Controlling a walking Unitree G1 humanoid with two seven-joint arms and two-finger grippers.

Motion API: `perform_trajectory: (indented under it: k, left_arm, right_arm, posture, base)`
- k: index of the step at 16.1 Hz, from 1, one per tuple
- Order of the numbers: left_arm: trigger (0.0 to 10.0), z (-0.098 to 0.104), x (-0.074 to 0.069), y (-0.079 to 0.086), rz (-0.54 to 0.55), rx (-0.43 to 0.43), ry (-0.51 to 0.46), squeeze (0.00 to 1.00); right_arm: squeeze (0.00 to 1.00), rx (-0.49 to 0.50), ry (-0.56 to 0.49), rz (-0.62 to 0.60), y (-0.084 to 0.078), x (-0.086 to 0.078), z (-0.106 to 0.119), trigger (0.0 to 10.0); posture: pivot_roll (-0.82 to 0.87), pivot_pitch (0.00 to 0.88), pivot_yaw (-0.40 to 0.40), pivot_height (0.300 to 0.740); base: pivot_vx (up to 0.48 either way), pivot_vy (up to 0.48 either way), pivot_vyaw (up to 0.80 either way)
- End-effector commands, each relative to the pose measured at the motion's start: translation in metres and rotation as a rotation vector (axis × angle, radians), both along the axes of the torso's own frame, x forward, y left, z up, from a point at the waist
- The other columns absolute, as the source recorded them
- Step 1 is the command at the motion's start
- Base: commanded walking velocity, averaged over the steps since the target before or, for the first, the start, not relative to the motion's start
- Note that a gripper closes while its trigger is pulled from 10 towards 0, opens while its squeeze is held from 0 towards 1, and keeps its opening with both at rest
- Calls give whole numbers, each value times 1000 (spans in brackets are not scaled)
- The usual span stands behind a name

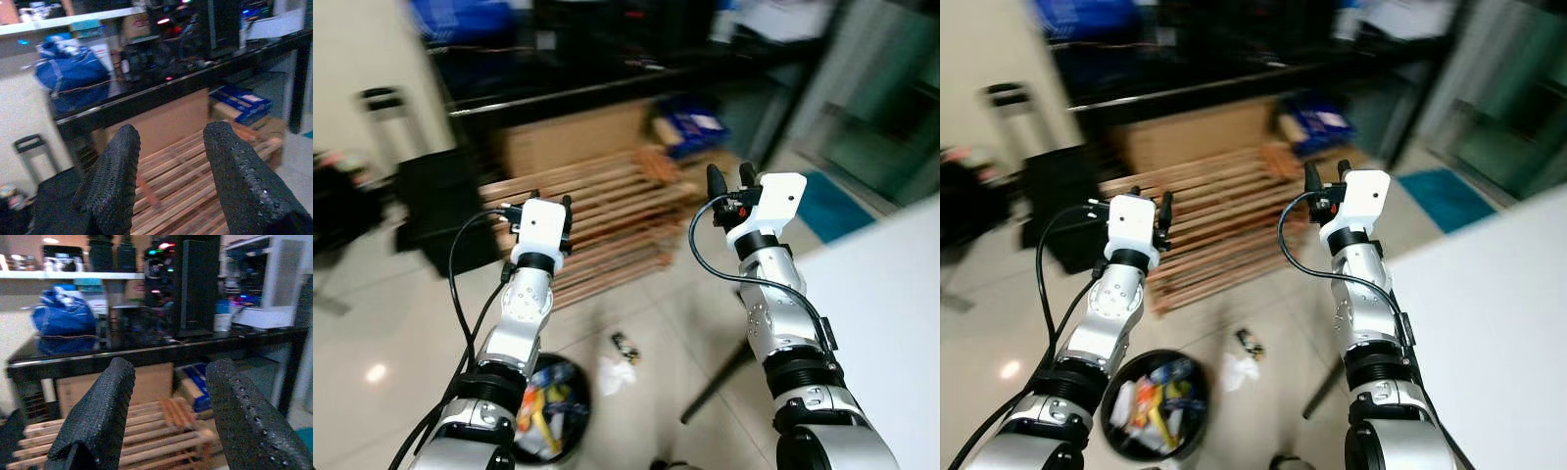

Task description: Picking trash to rubbish bin

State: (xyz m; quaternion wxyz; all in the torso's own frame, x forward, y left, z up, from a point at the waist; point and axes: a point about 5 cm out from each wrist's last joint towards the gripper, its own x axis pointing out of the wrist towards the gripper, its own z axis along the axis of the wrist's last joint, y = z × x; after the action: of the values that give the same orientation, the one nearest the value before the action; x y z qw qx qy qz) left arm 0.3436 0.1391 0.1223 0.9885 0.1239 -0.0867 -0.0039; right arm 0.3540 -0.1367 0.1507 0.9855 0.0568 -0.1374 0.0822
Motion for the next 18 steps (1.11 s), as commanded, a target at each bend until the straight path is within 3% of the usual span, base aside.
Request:
perform_trajectory:
  k: [1,3,6,18]
  left_arm:
    - [10000,3,-1,-2,-6,6,-7,0]
    - [10000,4,0,1,19,32,-3,0]
    - [10000,6,2,-1,18,43,-5,0]
    - [10000,11,1,-4,-9,-2,-21,0]
  right_arm:
    - [0,-11,-17,-5,0,1,8,10000]
    - [0,-10,-18,-4,1,1,9,10000]
    - [0,-14,-2,0,3,1,8,10000]
    - [0,-19,14,9,6,1,8,10000]
  posture:
    - [19,0,-65,740]
    - [19,0,-66,740]
    - [20,0,-68,740]
    - [18,0,-73,740]
  base:
    - [0,0,-788]
    - [0,0,-788]
    - [0,-480,-788]
    - [0,0,-788]
